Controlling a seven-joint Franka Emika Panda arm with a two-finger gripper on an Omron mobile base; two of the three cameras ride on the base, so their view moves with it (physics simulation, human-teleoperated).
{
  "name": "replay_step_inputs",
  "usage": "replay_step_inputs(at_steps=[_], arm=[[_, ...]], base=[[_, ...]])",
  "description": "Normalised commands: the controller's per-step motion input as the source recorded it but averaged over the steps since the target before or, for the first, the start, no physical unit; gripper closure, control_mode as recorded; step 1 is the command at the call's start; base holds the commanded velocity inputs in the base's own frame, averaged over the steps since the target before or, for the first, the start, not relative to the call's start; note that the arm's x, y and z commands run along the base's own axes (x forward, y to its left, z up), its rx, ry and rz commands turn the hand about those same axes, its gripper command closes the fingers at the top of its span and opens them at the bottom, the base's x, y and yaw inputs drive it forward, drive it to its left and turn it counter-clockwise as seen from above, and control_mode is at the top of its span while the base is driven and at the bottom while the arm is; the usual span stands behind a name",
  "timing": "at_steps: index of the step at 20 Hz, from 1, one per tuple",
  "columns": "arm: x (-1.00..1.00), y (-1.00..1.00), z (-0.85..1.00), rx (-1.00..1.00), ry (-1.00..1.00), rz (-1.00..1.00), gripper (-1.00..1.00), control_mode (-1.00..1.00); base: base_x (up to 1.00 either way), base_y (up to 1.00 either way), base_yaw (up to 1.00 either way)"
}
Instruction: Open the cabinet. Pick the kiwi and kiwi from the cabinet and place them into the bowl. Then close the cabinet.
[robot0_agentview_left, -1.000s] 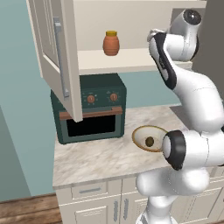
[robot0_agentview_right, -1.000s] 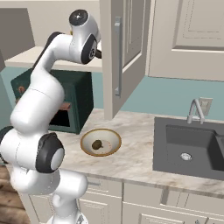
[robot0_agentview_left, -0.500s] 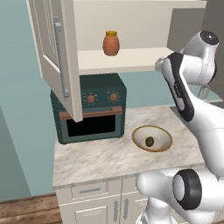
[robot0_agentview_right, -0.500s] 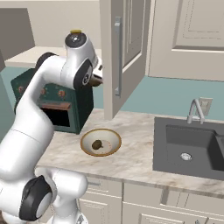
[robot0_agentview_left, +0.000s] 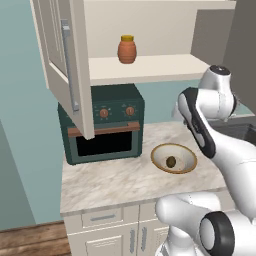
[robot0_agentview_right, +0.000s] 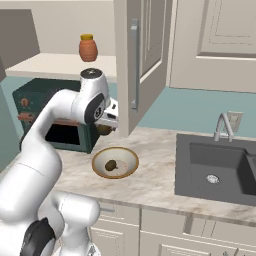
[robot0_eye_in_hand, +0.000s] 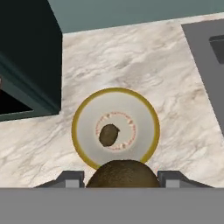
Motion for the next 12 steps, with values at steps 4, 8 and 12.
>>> replay_step_inputs(at_steps=[4,8,12], arm=[[0.55,0.31,-1.0,0.0,0.21,0.16,1.0,-1.0],[0.6,0.17,-0.98,0.0,0.15,0.15,1.0,-1.0],[0.56,0.0,-0.96,0.0,0.1,0.15,1.0,-1.0]], base=[[0.0,0.0,0.0],[0.0,0.0,0.0],[0.0,0.0,0.0]])
